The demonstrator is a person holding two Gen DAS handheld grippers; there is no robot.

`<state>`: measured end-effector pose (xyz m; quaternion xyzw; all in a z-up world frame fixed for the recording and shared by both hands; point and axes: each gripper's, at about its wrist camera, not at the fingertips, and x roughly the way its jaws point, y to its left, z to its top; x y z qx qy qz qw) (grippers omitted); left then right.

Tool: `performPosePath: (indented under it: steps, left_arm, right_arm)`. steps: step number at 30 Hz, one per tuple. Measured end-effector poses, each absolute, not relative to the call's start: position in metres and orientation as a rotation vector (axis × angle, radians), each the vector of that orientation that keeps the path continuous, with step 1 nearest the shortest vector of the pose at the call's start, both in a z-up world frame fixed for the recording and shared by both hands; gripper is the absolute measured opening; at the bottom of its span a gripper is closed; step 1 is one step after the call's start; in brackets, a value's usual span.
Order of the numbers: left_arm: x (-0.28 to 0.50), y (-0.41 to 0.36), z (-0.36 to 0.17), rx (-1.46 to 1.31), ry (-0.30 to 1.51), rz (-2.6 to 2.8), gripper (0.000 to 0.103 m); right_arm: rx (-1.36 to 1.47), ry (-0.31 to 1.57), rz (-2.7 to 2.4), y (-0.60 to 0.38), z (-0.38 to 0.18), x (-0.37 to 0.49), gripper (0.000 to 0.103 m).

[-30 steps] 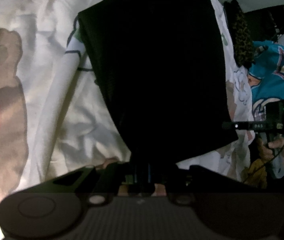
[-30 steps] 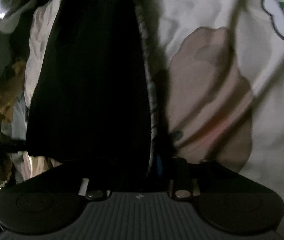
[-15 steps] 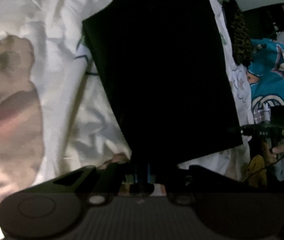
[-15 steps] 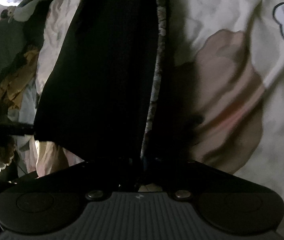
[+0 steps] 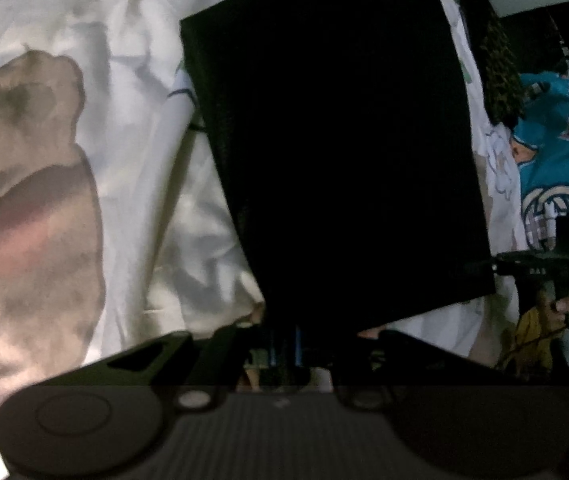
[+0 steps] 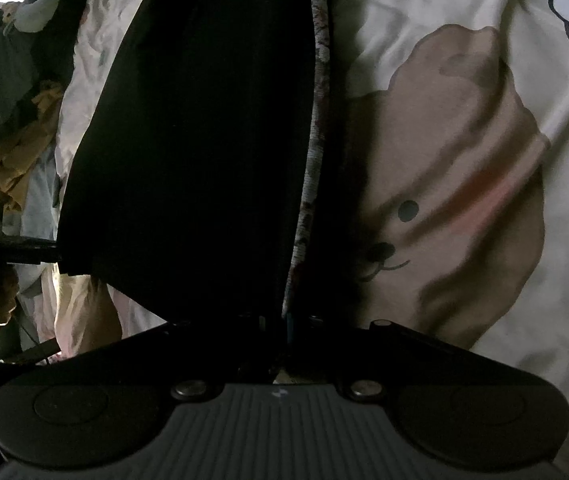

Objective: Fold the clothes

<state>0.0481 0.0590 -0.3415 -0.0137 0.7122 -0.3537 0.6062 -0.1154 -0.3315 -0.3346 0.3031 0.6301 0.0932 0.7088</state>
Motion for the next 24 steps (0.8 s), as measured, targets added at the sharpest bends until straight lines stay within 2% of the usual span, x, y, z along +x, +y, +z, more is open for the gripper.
performPosePath:
  steps: [5, 7, 9, 15, 20, 24]
  left_arm:
    - [0.0502, 0.0587, -0.3414, -0.051, 1.657, -0.81, 0.009]
    - [0.0501, 0.0597, -0.3412, -0.055, 1.655, -0.81, 0.009]
    - [0.0505, 0.0647, -0.3432, -0.069, 1.657, -0.797, 0.01]
    - [0.0511, 0.067, -0.3483, -0.104, 1.645, -0.758, 0.011]
    - [0.0506, 0.0639, -0.3455, -0.103, 1.634, -0.768, 0.01]
    - [0.0507, 0.066, -0.3418, -0.097, 1.63, -0.783, 0.009]
  right_arm:
    - [0.648, 1.401, 0.207, -0.327, -0.3346, -0.1135, 0.002]
    - [0.642, 1.395, 0.199, -0.3272, -0.3347, -0.1138, 0.004]
    - [0.63, 1.398, 0.185, -0.328, -0.3377, -0.1134, 0.01]
    - [0.588, 1.403, 0.178, -0.327, -0.3402, -0.1074, 0.012]
    - [0.584, 1.396, 0.167, -0.326, -0.3418, -0.1055, 0.011]
    - [0.541, 1.394, 0.188, -0.3213, -0.3378, -0.108, 0.005]
